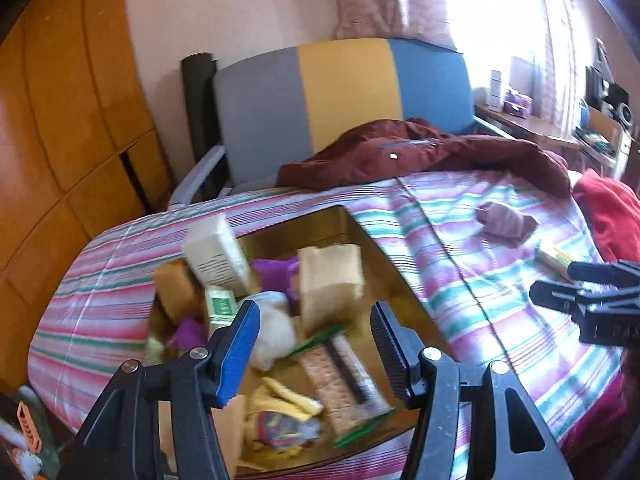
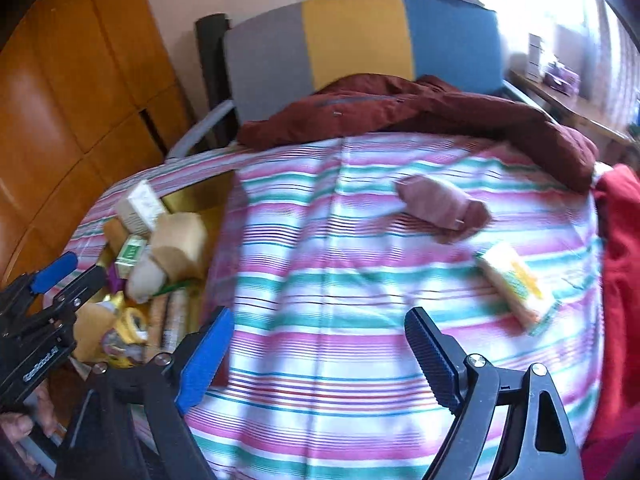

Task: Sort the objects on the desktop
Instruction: 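Withdraw both grippers from the tray toward the pink sock and yellow cracker packet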

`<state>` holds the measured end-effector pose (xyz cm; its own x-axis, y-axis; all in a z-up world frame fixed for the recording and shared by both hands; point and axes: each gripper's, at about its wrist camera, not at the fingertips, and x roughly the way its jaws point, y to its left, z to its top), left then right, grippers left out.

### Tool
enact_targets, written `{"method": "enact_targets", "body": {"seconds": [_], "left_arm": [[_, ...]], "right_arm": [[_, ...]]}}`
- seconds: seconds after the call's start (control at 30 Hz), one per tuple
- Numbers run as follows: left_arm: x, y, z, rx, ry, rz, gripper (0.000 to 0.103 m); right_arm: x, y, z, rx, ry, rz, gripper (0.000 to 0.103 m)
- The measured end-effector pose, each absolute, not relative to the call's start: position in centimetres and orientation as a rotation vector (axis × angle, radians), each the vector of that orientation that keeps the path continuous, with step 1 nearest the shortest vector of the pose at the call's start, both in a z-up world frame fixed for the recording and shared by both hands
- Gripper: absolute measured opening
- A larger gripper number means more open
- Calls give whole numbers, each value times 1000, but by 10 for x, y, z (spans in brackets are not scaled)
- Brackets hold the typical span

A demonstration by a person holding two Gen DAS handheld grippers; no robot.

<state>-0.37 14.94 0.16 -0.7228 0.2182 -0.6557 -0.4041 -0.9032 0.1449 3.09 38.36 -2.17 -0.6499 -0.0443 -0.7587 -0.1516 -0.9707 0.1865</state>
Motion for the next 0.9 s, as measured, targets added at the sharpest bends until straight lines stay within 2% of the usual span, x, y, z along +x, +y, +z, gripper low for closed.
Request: {"method": "enact_targets", "body": {"seconds": [0.33, 0.5, 0.9], "left_arm": [[2, 196, -9, -956, 441, 2496, 58], [-1, 213, -15, -1007, 401, 2439, 58], [-13, 256, -16, -1045, 371, 2355, 59]], "right_arm": [[38, 458, -19, -1292, 388, 2625, 92], [27, 498, -25, -1340, 392, 2564, 93], [-16, 550, -79, -1576, 277, 2456, 94]]}}
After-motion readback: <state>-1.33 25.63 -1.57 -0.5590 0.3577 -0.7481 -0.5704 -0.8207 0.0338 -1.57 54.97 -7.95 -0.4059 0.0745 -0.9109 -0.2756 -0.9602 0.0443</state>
